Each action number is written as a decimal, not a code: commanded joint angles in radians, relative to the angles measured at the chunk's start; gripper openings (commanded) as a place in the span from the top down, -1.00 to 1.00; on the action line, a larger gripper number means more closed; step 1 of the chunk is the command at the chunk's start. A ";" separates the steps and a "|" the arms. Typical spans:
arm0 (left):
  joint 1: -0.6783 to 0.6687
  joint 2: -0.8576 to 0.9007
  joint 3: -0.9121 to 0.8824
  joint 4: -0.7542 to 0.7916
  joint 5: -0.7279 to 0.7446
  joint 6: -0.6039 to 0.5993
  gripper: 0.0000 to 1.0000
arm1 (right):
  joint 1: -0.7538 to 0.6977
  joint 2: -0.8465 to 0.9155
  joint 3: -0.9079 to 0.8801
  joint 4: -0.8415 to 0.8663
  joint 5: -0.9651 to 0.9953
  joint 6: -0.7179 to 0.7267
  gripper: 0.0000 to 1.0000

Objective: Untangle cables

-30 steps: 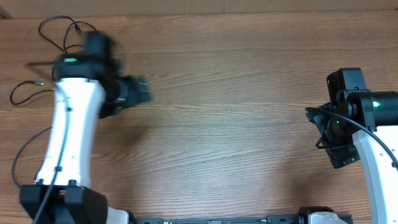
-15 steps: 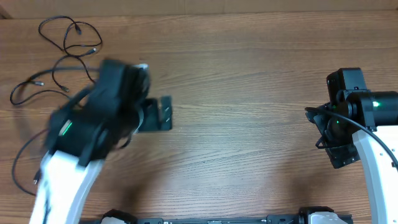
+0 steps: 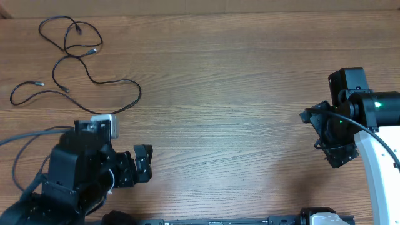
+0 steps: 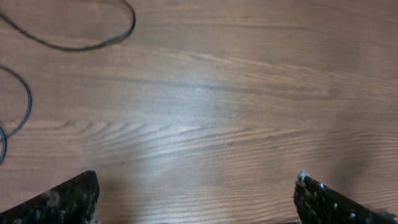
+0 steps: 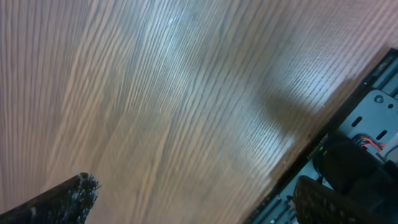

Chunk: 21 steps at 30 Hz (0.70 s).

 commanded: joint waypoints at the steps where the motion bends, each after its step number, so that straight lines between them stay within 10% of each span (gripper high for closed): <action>1: -0.002 -0.008 -0.043 0.003 -0.020 -0.029 -0.99 | -0.003 -0.030 0.024 -0.009 -0.050 -0.135 -1.00; 21: -0.002 0.041 -0.053 0.008 -0.020 -0.028 -0.99 | -0.003 -0.729 0.023 -0.068 -0.040 -0.349 -1.00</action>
